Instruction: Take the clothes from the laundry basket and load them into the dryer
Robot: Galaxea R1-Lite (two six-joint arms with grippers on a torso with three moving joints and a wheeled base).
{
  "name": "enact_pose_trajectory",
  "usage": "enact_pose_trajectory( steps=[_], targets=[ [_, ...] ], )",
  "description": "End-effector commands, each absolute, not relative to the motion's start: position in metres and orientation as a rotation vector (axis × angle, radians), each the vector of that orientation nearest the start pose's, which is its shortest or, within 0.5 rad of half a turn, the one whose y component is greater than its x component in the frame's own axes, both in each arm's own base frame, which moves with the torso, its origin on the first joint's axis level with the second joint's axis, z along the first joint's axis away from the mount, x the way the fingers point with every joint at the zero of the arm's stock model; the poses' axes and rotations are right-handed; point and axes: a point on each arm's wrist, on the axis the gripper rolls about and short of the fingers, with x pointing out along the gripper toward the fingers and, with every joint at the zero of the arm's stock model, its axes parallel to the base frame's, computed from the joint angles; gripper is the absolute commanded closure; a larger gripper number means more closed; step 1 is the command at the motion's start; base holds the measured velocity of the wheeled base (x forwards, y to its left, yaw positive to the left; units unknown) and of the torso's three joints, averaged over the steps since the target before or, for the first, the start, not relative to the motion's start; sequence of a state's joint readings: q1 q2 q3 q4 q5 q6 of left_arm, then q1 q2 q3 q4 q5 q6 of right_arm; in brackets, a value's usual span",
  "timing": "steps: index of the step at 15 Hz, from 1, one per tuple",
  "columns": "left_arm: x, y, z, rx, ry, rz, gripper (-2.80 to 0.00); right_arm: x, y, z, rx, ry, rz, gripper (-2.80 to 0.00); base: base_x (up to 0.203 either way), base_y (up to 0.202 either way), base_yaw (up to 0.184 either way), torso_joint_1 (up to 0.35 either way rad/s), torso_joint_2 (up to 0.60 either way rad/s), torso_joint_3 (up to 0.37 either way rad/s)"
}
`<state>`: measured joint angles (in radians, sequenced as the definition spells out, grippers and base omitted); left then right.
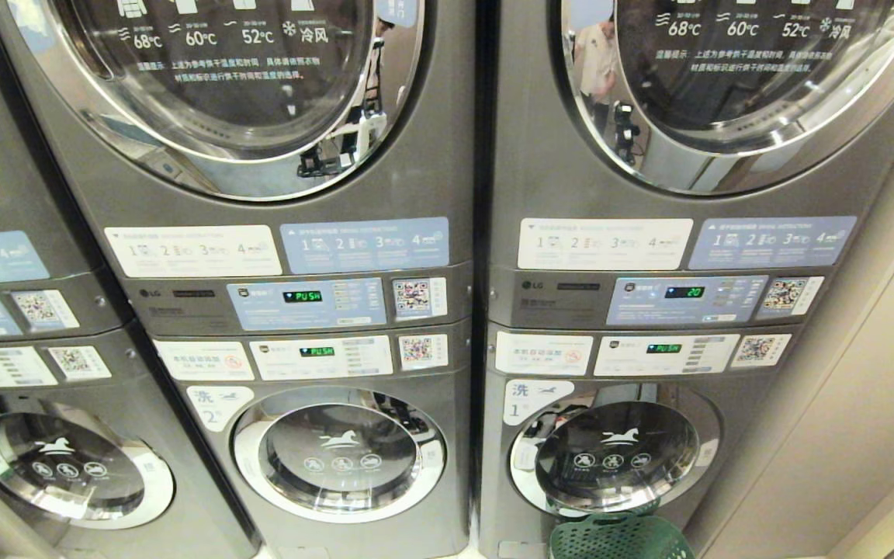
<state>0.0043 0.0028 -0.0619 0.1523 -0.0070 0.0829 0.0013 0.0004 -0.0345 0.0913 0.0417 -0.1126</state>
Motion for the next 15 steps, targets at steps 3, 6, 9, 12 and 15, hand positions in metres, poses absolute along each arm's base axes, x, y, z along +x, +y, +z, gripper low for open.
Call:
enact_pose_trajectory(
  steps=[3,6,9,12,15],
  targets=[
    [-0.0282,-0.0002,0.0763,0.067,0.095,-0.003,0.0,-0.0258,0.0009,0.0757,-0.11,0.055,0.046,0.0,0.0,0.0,0.0,0.0,0.0,0.0],
    [-0.0282,-0.0002,0.0763,0.066,0.095,-0.002,0.0,-0.0251,0.0008,0.0756,-0.107,0.043,0.041,0.0,0.0,0.0,0.0,0.0,0.0,0.0],
    [-0.0282,-0.0002,0.0763,0.066,0.095,-0.002,0.0,-0.0251,0.0007,0.0758,-0.093,0.042,0.036,0.0,0.0,0.0,0.0,0.0,0.0,0.0],
    [-0.0282,-0.0002,0.0763,0.066,0.095,-0.002,0.0,-0.0249,0.0007,0.0755,-0.093,0.043,0.036,0.0,0.0,0.0,0.0,0.0,0.0,0.0],
    [-0.0282,-0.0002,0.0763,0.066,0.095,-0.002,0.0,-0.0249,0.0007,0.0755,-0.093,0.043,0.039,0.0,0.0,0.0,0.0,0.0,0.0,0.0]
  ],
)
